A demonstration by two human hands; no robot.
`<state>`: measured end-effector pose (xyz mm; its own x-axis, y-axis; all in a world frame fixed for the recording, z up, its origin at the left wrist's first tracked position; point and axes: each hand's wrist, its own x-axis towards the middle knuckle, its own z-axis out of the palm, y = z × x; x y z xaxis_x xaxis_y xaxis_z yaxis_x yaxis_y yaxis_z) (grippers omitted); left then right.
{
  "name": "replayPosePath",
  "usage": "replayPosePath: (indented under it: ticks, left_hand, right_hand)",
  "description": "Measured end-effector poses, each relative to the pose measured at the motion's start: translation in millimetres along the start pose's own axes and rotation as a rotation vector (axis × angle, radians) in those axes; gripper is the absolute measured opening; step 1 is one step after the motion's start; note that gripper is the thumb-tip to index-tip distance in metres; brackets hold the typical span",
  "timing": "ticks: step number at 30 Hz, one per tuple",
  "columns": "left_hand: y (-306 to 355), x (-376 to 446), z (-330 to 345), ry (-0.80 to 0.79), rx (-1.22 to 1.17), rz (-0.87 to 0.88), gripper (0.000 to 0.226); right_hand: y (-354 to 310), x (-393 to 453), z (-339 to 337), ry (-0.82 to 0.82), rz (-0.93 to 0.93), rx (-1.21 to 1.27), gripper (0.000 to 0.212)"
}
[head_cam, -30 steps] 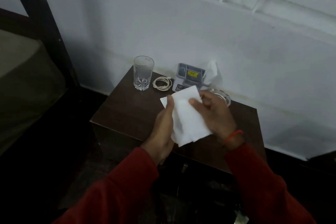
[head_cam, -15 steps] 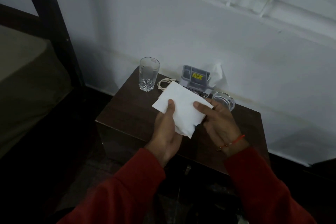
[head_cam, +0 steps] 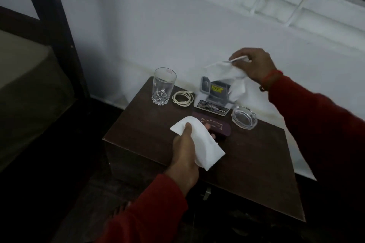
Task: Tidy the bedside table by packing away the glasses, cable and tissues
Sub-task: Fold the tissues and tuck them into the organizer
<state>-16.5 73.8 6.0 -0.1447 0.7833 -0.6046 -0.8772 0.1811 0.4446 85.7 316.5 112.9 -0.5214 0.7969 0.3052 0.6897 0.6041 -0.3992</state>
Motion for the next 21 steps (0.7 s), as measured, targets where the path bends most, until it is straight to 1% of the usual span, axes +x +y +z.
replayPosePath:
  ticks: [6, 9, 11, 14, 18, 21]
  left_hand:
    - [-3.1, 4.2, -2.9, 0.003, 0.062, -0.038, 0.035]
    - [-0.2, 6.0, -4.0, 0.011, 0.085, -0.037, 0.036]
    - [0.8, 6.9, -5.4, 0.001, 0.092, -0.035, 0.035]
    - [-0.4, 8.4, -6.8, -0.016, 0.103, -0.028, 0.035]
    - [-4.7, 7.2, -4.6, -0.027, 0.126, -0.032, 0.034]
    - [-6.6, 6.9, -3.6, -0.028, 0.155, -0.055, 0.035]
  right_hand:
    - [19.5, 42.5, 17.0, -0.195, -0.029, -0.316, 0.02]
    - [28.2, 44.3, 18.1, -0.227, -0.04, -0.427, 0.019]
    - [32.4, 44.0, 15.3, -0.231, -0.036, -0.464, 0.018]
    - [33.6, 45.9, 13.5, -0.286, -0.04, -0.508, 0.017]
    - [29.7, 49.3, 26.6, -0.348, -0.059, -0.522, 0.02]
    - [27.3, 50.0, 43.2, -0.393, -0.005, -0.537, 0.023]
